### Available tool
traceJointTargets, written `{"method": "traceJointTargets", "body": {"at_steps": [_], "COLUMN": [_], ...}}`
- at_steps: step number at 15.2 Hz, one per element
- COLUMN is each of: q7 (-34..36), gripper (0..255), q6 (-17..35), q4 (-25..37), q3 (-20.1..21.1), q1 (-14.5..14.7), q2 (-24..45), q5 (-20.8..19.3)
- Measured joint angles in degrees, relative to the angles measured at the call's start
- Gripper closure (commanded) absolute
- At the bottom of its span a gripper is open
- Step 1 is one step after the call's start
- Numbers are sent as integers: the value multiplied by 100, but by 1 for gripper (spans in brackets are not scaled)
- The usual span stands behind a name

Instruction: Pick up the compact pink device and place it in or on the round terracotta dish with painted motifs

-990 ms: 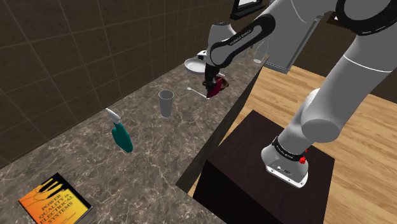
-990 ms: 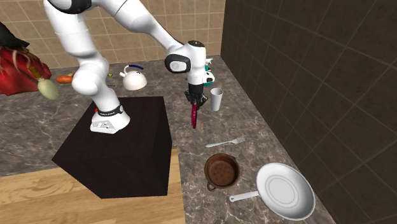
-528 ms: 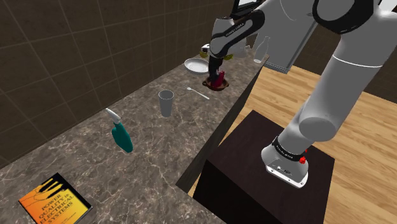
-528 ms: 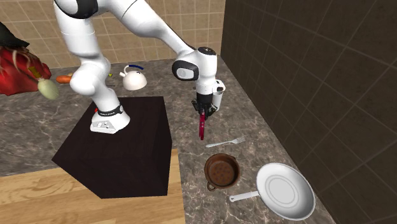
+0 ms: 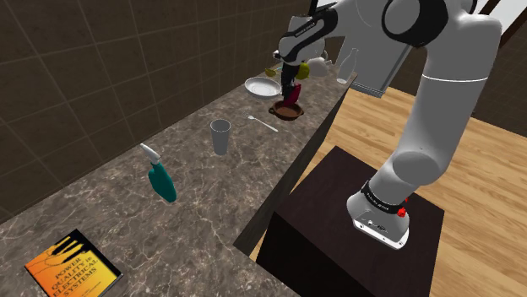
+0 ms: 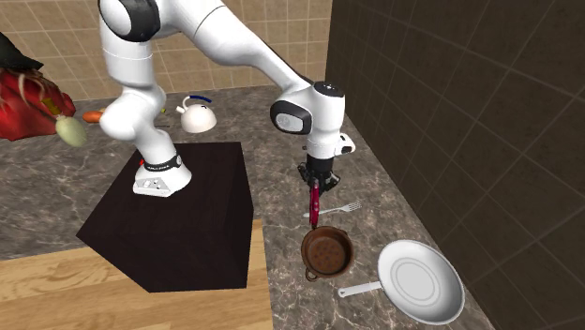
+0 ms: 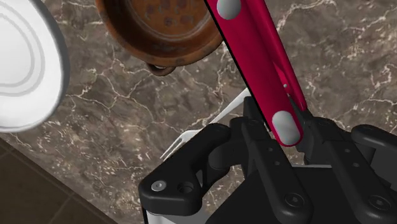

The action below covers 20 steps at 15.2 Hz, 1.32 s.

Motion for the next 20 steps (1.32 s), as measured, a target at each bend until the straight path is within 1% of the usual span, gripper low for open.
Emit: {"method": "traceJointTargets", "body": {"at_steps": [5,7,11,20], "q7": [-541,-663,-722,-772], "gripper": [255,255,255,255], "q6": [-468,-567,-412,85], "q4": [1267,1561,1619,1527], "q3": [-25,-26,6,91], "q1": [-481,-604,-663,-713], "q2": [817,1015,1235,1648], "q5": [238,289,350,465]}}
